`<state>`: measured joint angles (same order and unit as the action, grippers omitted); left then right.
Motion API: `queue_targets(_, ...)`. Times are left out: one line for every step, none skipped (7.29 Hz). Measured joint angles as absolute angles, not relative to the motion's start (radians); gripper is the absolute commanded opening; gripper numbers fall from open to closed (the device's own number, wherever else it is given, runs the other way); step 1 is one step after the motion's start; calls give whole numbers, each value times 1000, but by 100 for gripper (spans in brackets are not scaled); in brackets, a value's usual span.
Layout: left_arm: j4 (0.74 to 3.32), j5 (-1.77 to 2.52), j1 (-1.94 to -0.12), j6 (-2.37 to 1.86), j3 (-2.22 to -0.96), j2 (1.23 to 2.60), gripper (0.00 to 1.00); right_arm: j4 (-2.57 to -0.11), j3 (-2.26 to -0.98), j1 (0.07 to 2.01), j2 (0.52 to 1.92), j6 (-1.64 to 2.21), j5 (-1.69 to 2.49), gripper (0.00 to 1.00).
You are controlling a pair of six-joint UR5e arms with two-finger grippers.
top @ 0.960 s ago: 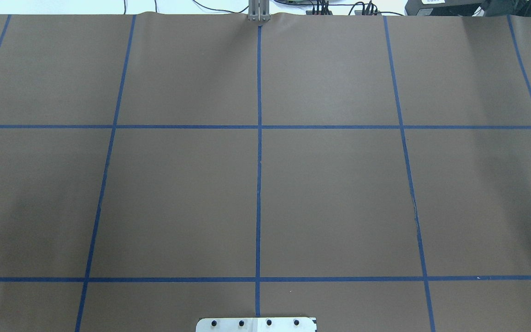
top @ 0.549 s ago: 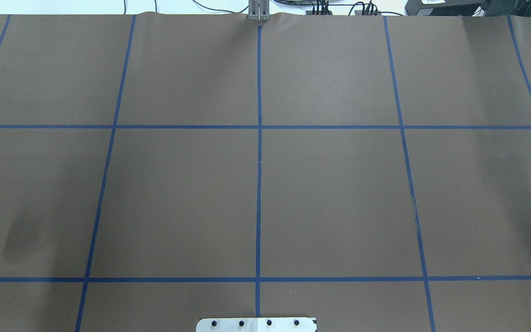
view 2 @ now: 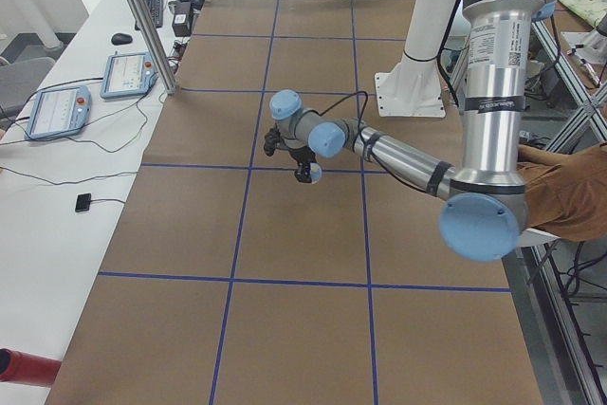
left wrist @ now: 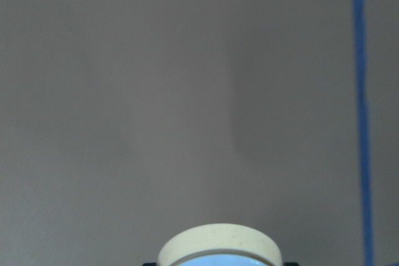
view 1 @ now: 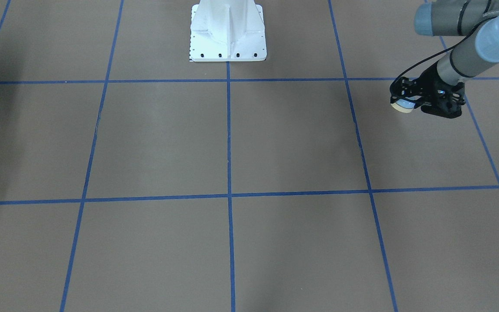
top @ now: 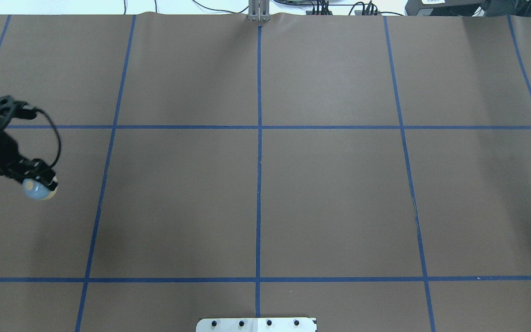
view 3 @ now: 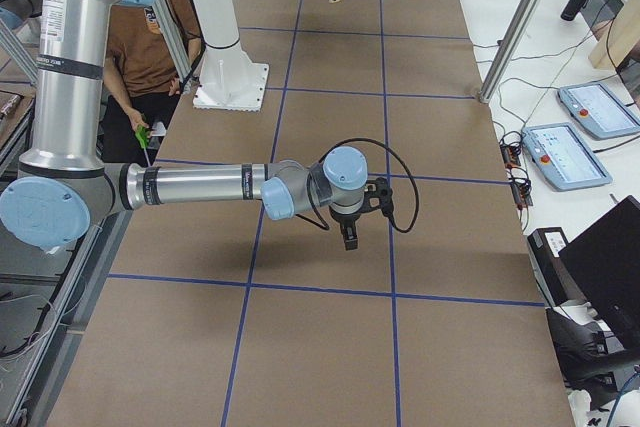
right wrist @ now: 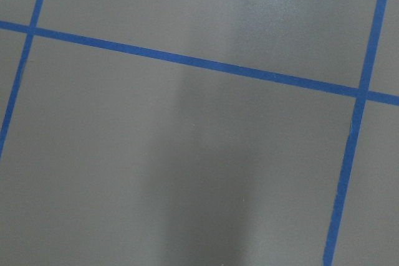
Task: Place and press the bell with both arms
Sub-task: 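Carry the blue-and-white bell with the left gripper toward the table center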
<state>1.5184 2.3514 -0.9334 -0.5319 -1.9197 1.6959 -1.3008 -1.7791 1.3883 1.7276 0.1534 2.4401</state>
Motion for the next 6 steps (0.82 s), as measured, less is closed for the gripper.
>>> queue_targets(1368, 2330, -913, -539, -1872, 1874, 25, -1301, -1775, 1388, 1727, 153, 2439, 100)
queue_targets(1264, 2316, -875, -569, -1784, 2052, 25, -1301, -1769, 1388, 1726, 153, 2439, 100)
queue_targets(1202, 2309, -827, -622, -1645, 2240, 25, -1300, -1761, 1388, 1723, 153, 2440, 100)
queue_targets(1185, 2306, -775, -677, -1494, 2396, 26, -1300, -1756, 1388, 1721, 153, 2440, 100)
queue_targets(1219, 2306, -729, -737, -1344, 2517, 28, -1300, -1750, 1387, 1719, 154, 2441, 100)
queue_targets(1298, 2305, -689, -818, -1185, 2624, 30, -1300, -1742, 1387, 1717, 154, 2441, 100)
